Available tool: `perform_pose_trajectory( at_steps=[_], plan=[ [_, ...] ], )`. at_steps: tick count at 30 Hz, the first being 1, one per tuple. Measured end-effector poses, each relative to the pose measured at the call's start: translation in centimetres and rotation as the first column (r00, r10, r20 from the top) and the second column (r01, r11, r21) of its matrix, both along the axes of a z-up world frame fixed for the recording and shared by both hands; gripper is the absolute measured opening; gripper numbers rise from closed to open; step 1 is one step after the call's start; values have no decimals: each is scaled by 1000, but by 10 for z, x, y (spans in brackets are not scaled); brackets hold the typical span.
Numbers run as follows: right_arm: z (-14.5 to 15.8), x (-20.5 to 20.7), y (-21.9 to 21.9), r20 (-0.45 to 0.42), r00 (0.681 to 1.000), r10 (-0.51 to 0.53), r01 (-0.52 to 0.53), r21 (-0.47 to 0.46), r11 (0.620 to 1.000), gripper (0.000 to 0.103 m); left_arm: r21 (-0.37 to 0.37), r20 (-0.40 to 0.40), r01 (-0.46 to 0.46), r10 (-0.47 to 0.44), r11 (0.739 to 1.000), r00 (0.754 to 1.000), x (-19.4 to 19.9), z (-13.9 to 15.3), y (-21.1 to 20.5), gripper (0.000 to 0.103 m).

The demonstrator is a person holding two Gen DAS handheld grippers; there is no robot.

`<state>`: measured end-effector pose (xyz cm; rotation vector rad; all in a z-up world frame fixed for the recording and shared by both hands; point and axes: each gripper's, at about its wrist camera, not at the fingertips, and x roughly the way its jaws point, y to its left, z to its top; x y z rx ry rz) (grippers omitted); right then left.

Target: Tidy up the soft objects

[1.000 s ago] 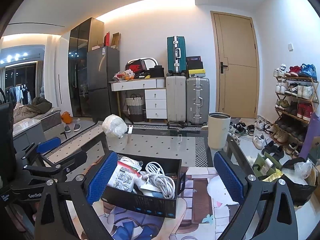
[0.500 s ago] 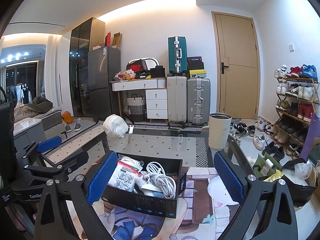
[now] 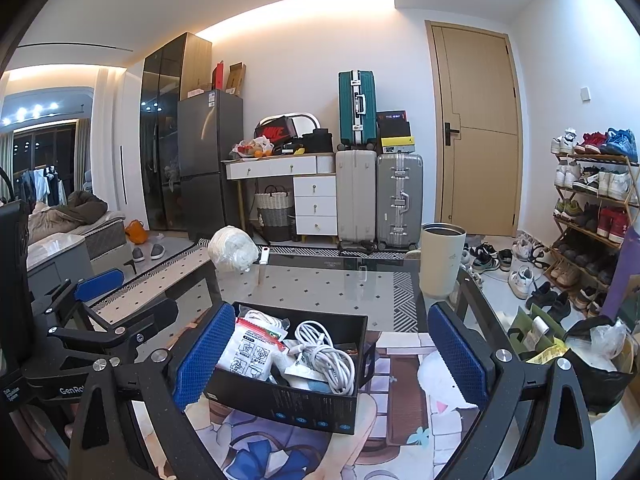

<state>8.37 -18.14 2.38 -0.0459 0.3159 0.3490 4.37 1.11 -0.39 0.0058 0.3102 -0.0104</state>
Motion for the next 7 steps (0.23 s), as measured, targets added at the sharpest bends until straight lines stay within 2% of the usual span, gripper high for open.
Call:
perform_pose_trajectory(
  at_steps=[7],
  plan=[
    [0,0,0,-1,1000,-1,1,0,1000,99,26,3,4,-4,1000,1000,0,0,-4,103]
  ],
)
